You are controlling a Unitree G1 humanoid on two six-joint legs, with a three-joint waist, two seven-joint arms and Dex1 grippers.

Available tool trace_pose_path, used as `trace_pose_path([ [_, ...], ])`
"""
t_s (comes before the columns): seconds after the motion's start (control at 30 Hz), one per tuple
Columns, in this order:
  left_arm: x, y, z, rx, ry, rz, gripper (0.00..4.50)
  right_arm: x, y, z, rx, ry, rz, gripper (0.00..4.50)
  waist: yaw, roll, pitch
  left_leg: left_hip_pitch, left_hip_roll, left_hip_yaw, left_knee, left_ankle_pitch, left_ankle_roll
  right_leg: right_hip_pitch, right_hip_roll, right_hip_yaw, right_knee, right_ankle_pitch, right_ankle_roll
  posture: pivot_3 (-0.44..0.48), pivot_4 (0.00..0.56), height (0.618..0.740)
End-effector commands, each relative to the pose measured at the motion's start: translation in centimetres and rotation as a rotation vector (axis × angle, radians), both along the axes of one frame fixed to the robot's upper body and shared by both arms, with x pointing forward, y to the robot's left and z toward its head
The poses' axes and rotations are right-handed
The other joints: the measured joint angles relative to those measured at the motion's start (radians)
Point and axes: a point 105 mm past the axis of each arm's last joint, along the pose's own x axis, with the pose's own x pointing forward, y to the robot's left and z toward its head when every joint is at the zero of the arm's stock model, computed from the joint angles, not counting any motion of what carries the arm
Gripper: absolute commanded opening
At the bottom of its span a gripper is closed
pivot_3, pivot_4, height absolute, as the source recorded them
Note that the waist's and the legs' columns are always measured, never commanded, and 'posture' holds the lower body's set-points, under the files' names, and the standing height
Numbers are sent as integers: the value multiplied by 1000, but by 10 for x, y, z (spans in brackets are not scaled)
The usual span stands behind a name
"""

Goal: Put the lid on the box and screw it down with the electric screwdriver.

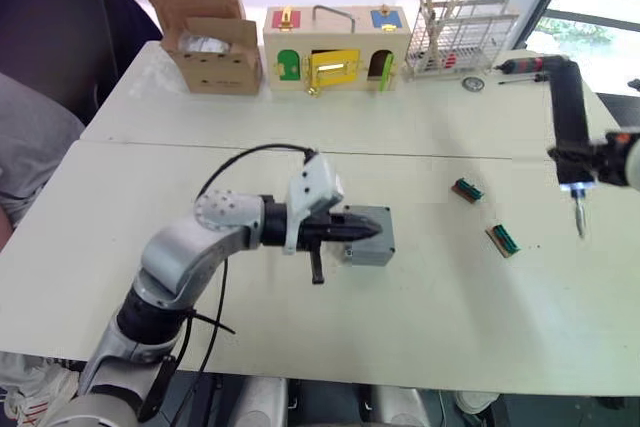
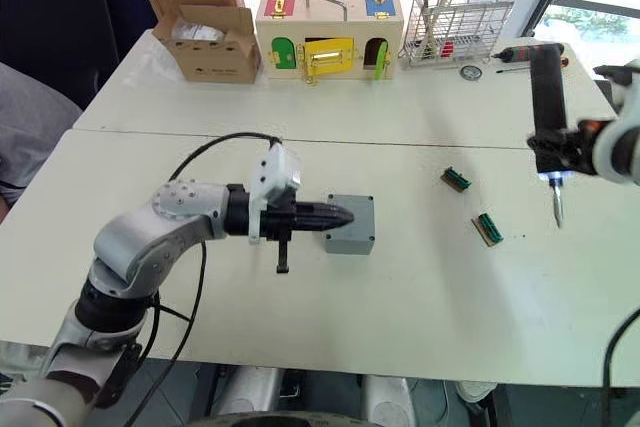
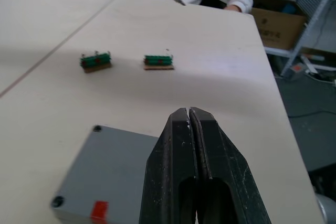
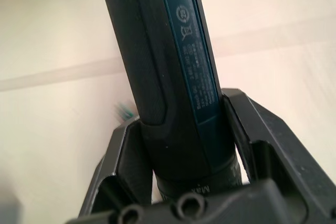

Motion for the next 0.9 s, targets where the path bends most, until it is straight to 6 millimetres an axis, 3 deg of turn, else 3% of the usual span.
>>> trace_pose_path([
  [0.03,-20,-5,-5,27,-31,-60,0,-13,-9,1,31,94,21,1959,-4,2,0,1,0,0,0,0,0,0,0,1,1,0,-1,0,150,731],
  [0.27,-30,-12,-15,63,-72,-51,0,-14,-28,-34,145,265,-49,1959,-14,3,1,5,1,1,0,0,0,2,3,2,2,-1,-2,0,150,731],
  [0.6,-24,-13,-18,71,-86,-7,0,5,-28,-58,280,306,-121,1959,-9,3,1,5,1,1,0,0,-1,2,3,2,2,0,1,0,150,731],
  [0.9,-20,-10,-16,76,-95,16,0,4,-39,-86,203,357,-158,1959,8,3,1,6,1,1,0,1,-2,3,3,1,3,1,1,0,150,731],
])
